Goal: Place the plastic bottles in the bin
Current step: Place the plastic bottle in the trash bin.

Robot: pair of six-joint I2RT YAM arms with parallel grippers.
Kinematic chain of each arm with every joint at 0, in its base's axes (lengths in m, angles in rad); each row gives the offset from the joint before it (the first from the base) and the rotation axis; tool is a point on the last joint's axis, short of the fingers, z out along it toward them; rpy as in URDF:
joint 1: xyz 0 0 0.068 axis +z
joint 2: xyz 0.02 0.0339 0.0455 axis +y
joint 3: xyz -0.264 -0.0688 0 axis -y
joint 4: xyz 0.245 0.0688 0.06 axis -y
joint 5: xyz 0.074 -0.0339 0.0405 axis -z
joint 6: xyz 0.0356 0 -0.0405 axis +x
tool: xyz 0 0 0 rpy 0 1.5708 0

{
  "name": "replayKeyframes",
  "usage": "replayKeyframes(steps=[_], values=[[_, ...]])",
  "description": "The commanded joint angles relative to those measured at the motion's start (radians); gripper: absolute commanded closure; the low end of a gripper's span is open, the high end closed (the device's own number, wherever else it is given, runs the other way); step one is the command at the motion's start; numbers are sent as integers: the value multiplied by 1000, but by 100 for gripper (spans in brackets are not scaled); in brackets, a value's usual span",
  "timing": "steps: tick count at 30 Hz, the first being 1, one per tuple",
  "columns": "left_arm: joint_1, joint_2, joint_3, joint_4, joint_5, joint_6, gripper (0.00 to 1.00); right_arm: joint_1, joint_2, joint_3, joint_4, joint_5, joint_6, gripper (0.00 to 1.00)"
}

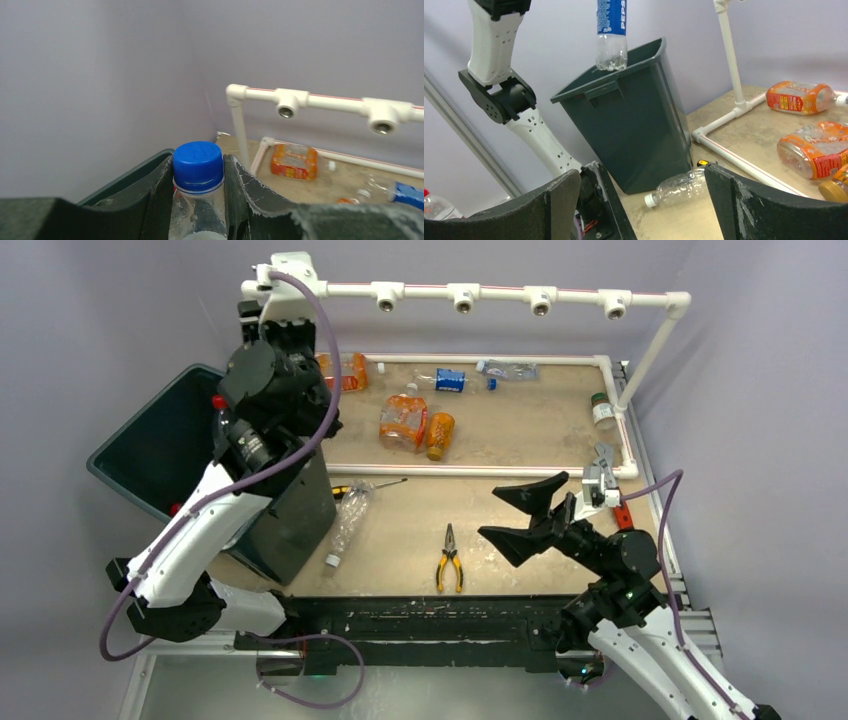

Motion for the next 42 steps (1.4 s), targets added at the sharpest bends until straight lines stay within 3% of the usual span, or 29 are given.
replayKeyframes(steps=[1, 5, 10, 16, 20, 23, 28, 35, 39, 40, 42], values=[[95, -6, 87, -141, 39, -87, 100, 3, -8, -6, 60, -31, 16, 1], [98, 18, 168, -132, 60, -117, 100, 3, -16, -15, 61, -27, 14, 1], [136, 7, 88, 212, -5, 168, 100, 3, 5, -38, 109, -53, 45, 1], [402, -66, -101, 363, 49, 240, 100, 3, 45, -36, 147, -107, 54, 1], [592, -82, -227, 357, 74, 221, 100, 3, -3, -56, 135, -105, 48, 1], [694, -82, -328, 325, 79, 150, 100, 4, -32, -77, 126, -104, 55, 1], [800, -84, -434, 161, 87, -92, 100, 3, -87, -94, 70, -91, 51, 1], [829, -238, -650, -20, 204, -528, 100, 3, -113, -117, 48, -76, 46, 1], [828, -346, -755, -14, 271, -609, 100, 3, -96, -114, 52, -84, 48, 1], [828, -363, -763, -24, 280, -619, 98, 4, -91, -114, 54, -83, 48, 1], [828, -383, -752, -54, 295, -653, 69, 3, -81, -113, 59, -83, 49, 1]])
